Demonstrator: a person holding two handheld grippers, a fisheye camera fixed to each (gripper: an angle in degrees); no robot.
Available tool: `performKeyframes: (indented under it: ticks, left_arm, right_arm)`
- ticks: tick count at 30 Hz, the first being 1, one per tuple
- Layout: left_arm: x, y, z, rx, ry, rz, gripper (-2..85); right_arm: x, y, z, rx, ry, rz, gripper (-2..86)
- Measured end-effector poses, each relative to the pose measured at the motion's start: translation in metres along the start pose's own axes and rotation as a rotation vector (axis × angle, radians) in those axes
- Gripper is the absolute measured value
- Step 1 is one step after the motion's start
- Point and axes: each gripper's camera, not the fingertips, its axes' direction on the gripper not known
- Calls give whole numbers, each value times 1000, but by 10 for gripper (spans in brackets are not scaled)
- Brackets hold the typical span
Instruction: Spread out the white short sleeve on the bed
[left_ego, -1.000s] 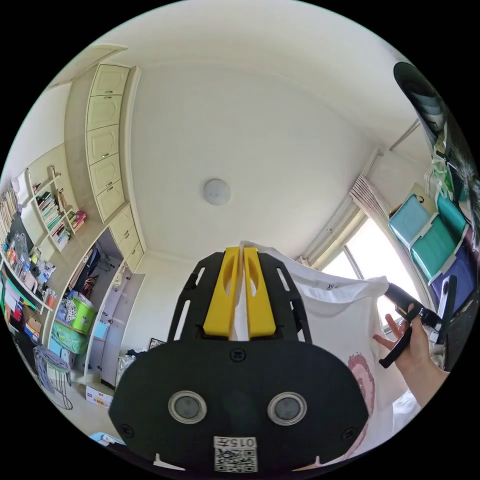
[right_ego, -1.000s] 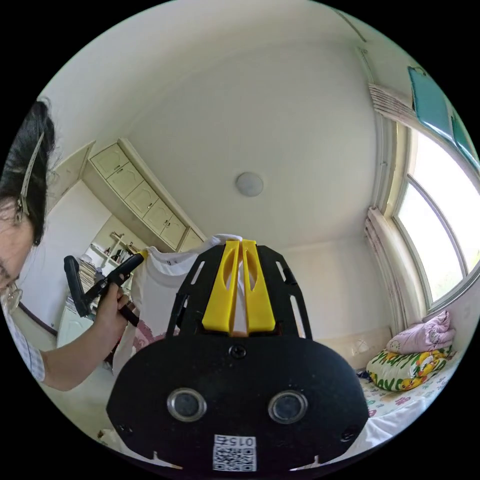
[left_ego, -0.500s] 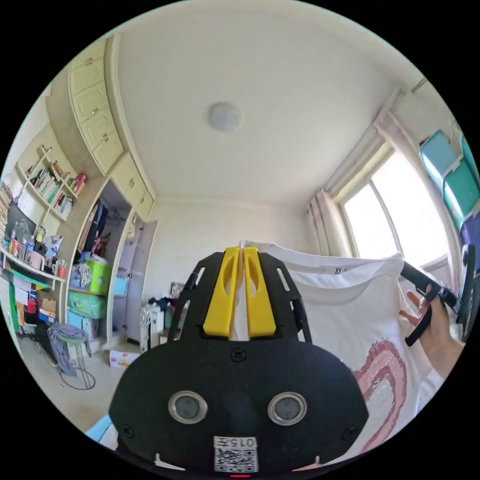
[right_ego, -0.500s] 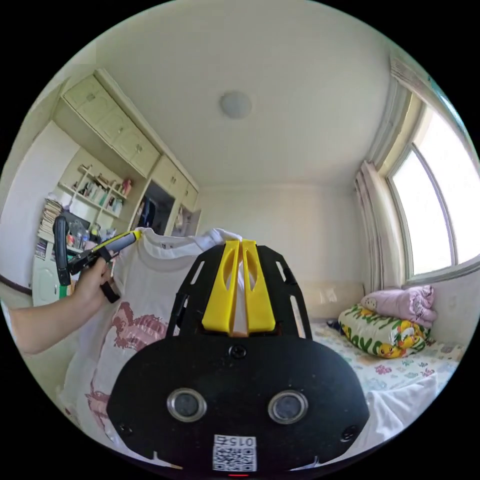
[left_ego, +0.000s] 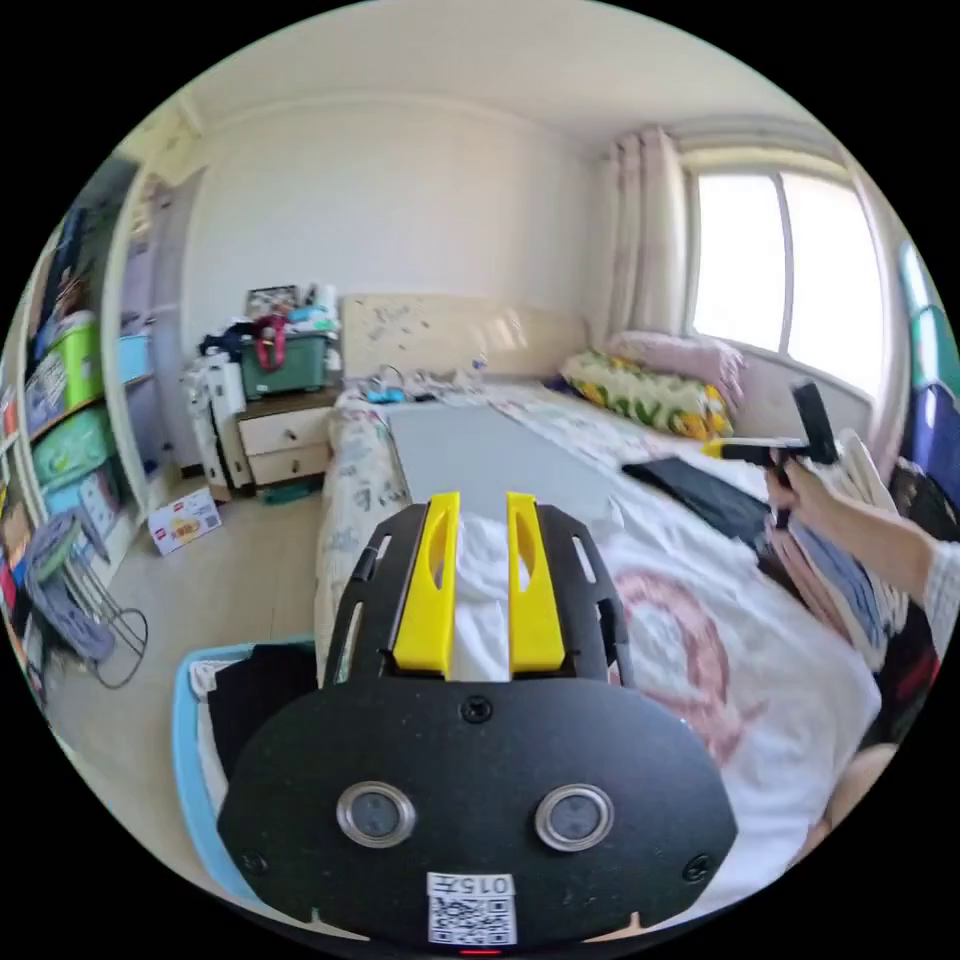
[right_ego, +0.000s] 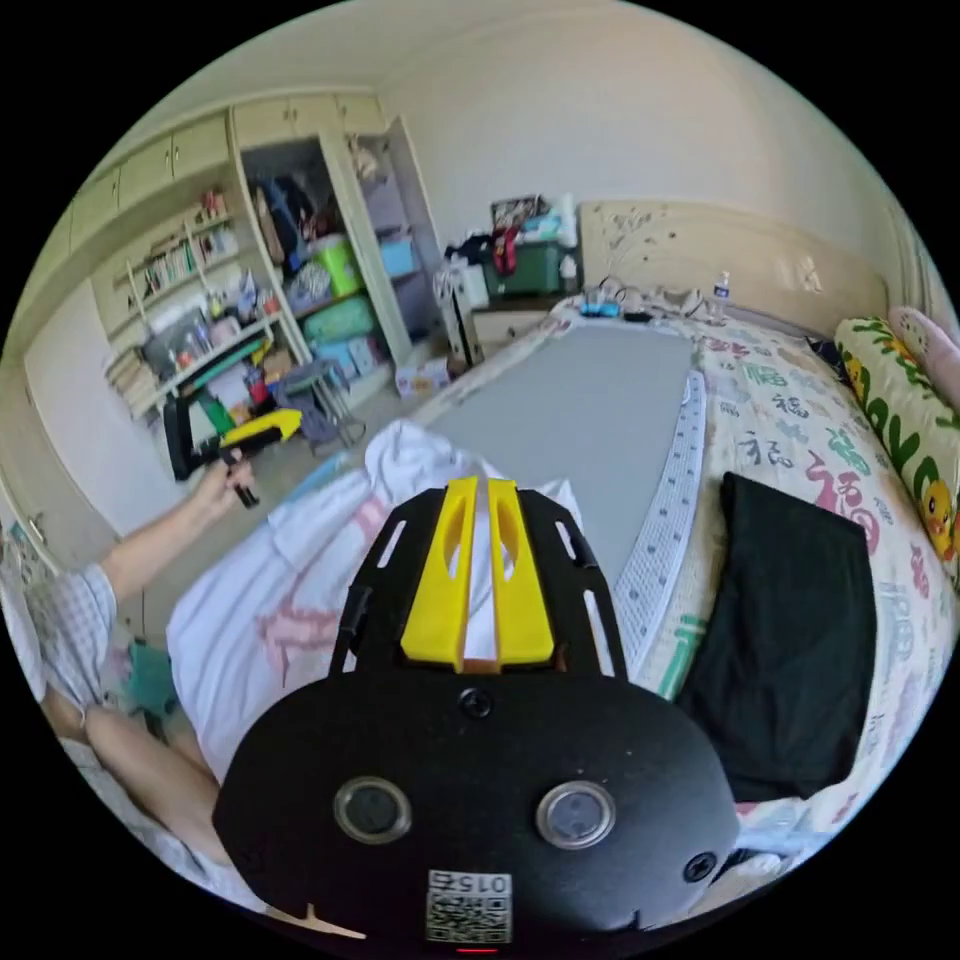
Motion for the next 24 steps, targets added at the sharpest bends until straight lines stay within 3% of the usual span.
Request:
performKeyframes:
  ticks: [4, 7, 11, 16, 18, 21, 22, 24]
  left_arm:
    - [31, 18, 14, -270, 261, 193, 86]
    - [53, 23, 46, -432, 283, 253, 104]
    - [62, 14, 102, -587, 265, 247, 89]
    - [23, -21, 111, -567, 283, 110, 25]
    - [-10, -39, 98, -479, 200, 18, 21]
    - [-91, -58, 62, -256, -69, -245, 20]
    - [-121, -55, 54, -222, -205, -351, 26]
    - [-154, -46, 54, -285, -334, -476, 50]
  right_arm:
    - [-79, 30, 84, -345, 34, -136, 128]
    - [-118, 41, 137, -487, 54, -162, 140]
    - [-142, 39, 196, -599, 107, -129, 112]
    - [-165, 15, 200, -582, 158, -93, 23]
    - [-155, -1, 176, -493, 245, -34, 16]
    - [-103, -23, 125, -346, 575, 187, 22]
    - [-81, -25, 110, -323, 726, 334, 30]
    - [-66, -25, 89, -290, 759, 532, 48]
